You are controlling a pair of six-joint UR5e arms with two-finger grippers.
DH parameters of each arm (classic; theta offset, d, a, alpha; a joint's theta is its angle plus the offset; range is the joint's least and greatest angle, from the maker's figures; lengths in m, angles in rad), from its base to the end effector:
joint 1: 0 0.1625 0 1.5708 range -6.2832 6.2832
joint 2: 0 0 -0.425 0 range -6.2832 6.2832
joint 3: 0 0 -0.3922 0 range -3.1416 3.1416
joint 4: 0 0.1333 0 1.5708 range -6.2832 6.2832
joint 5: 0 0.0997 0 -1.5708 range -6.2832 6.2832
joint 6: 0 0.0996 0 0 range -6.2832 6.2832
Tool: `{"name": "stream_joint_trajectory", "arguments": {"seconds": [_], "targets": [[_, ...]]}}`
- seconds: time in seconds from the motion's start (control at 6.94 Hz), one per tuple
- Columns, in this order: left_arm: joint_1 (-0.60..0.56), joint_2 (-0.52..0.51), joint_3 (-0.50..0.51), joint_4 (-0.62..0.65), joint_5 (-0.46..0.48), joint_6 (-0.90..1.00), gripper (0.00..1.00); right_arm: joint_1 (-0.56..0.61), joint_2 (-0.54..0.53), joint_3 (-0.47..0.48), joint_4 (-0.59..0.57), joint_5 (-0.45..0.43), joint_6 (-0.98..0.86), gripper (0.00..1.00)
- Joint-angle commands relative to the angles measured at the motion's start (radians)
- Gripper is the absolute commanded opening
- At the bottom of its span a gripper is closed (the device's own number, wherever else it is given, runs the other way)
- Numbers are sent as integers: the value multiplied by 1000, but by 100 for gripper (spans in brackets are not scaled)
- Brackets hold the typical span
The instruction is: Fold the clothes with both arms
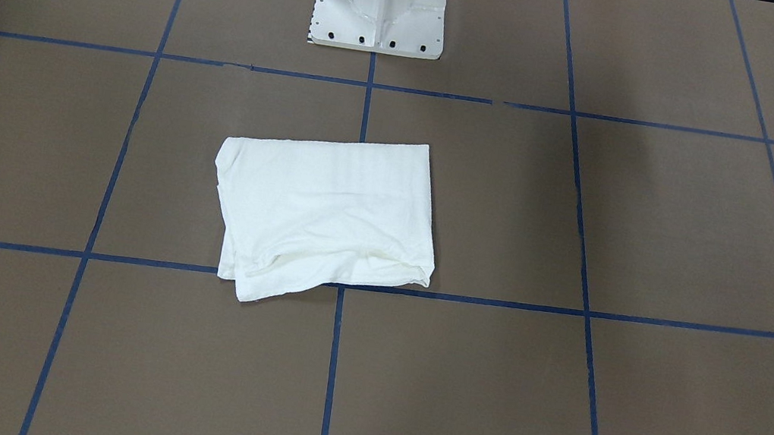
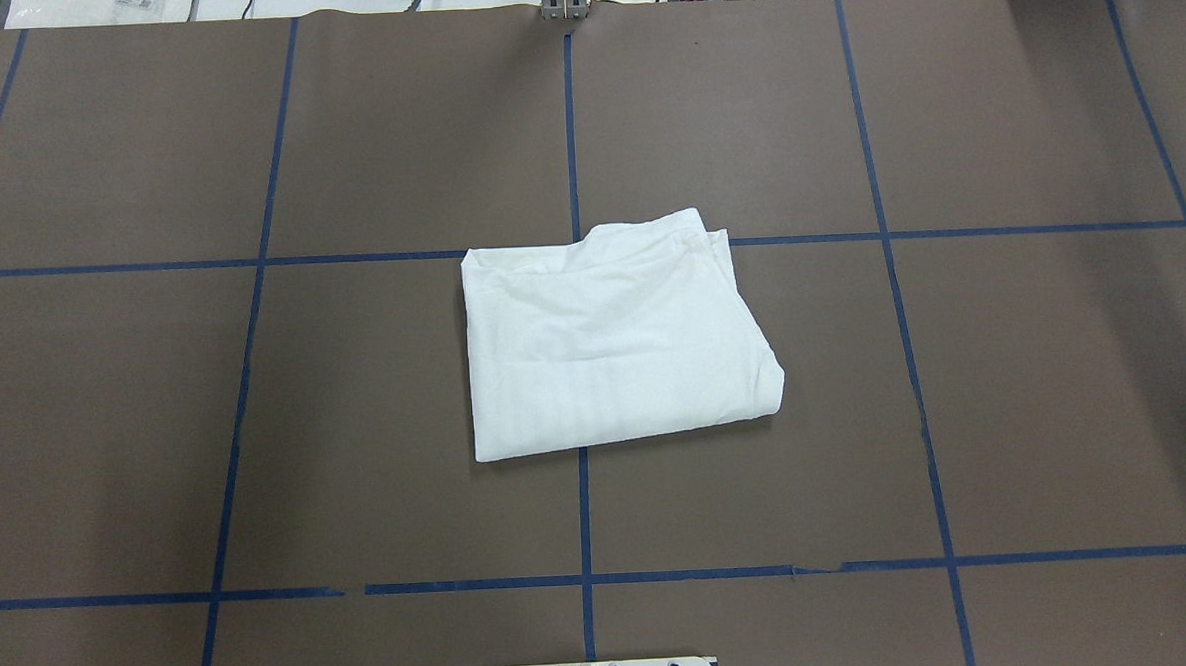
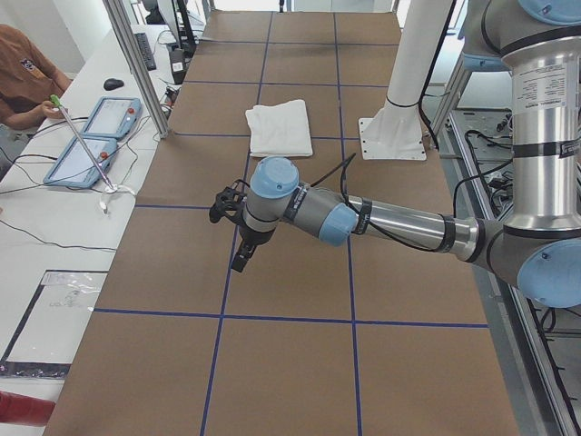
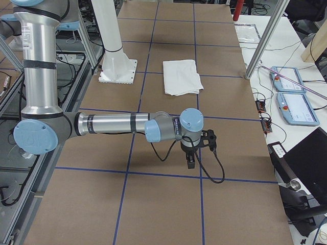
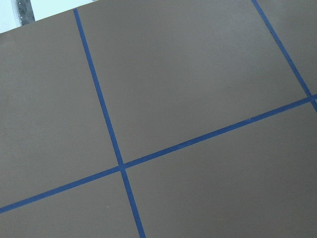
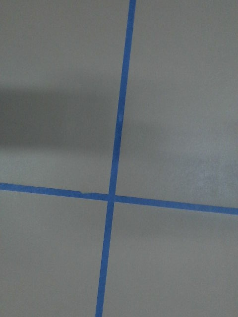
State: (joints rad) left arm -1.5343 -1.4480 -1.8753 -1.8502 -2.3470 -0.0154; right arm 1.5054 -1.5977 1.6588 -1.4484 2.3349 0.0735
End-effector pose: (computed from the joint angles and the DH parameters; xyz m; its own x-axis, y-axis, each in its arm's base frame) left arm -0.0469 -0.4566 0.5327 0.7022 0.3237 -0.6342 -0.0219 0.9001 0.4352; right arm 0.0322 -0.4943 0.6159 0.7150 -0.1006 0.6918 0.0118 0.9912 0.1320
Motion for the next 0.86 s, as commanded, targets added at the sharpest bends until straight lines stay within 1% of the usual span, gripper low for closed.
{"name": "stream_joint_trajectory", "arguments": {"seconds": [0.0, 0.14, 0.29, 0.43, 0.58, 0.72], "targets": [[0, 0, 19, 3, 0, 2, 100, -2, -4, 9, -21, -9, 0, 100], [-1, 0, 78, 2, -2, 6, 100, -2, 4, 36, -93, -9, -1, 100], [-1, -2, 114, 2, -24, 8, 100, -2, -2, 56, -110, -9, -1, 100], [-1, -2, 105, 2, -58, 5, 100, -4, -2, 58, -110, -9, 0, 100], [-3, -3, 70, 6, -58, 2, 100, -4, -1, 61, -110, -8, -1, 100], [-3, -3, 62, 6, -55, 0, 100, -4, -2, 67, -110, -8, 0, 100]]}}
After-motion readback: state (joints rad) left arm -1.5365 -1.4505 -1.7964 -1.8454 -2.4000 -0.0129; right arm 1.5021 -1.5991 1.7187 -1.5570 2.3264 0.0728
